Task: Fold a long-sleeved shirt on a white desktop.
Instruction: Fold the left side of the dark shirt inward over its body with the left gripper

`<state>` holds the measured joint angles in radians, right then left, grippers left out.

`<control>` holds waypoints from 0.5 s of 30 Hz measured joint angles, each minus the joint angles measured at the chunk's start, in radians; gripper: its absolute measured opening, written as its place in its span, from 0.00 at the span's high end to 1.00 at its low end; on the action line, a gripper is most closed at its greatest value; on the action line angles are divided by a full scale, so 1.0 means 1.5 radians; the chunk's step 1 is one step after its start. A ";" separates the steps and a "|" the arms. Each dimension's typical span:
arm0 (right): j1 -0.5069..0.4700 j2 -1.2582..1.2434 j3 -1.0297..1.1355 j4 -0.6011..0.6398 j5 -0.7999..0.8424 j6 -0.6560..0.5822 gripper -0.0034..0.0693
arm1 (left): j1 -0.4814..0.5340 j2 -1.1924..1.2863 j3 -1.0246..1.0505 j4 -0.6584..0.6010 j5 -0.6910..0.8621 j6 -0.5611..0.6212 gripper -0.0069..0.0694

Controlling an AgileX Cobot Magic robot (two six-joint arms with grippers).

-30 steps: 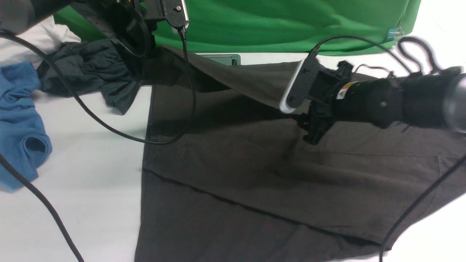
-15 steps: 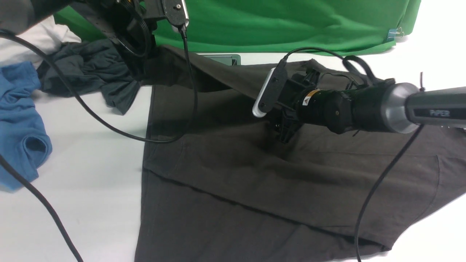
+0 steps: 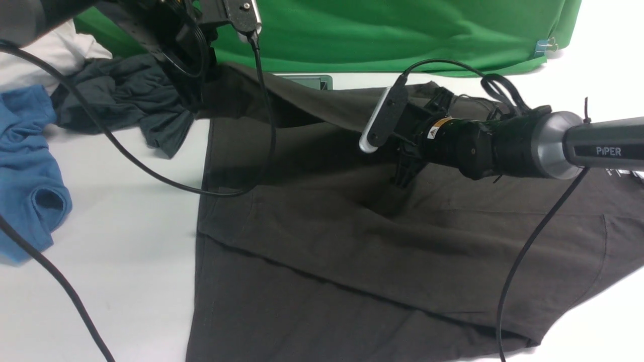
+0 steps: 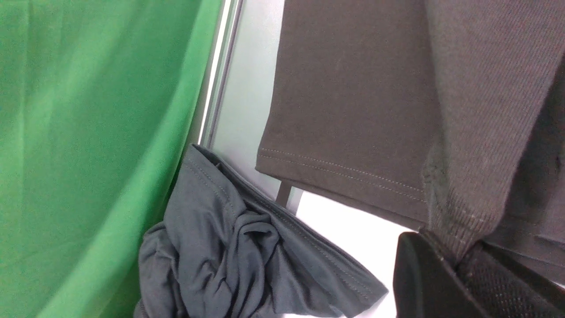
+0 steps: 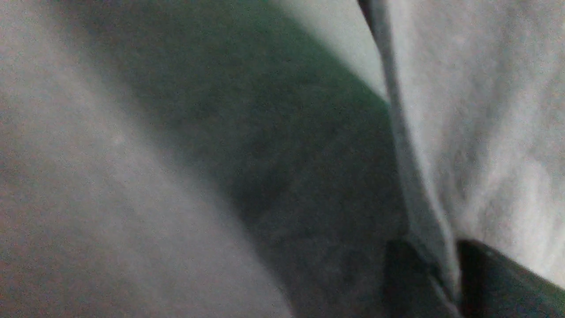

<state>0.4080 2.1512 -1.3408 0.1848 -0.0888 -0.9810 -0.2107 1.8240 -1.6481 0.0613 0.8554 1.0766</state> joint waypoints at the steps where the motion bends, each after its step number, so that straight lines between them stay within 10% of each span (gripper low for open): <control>1: -0.003 -0.002 0.000 0.000 0.005 0.000 0.83 | 0.000 0.000 0.000 0.000 0.003 0.000 0.86; 15: -0.007 -0.128 0.000 -0.003 0.296 0.012 0.93 | 0.000 -0.037 0.000 -0.008 0.132 -0.005 0.86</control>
<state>0.3979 1.9593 -1.3408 0.1808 0.3560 -0.9632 -0.2107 1.7679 -1.6481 0.0490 1.0532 1.0692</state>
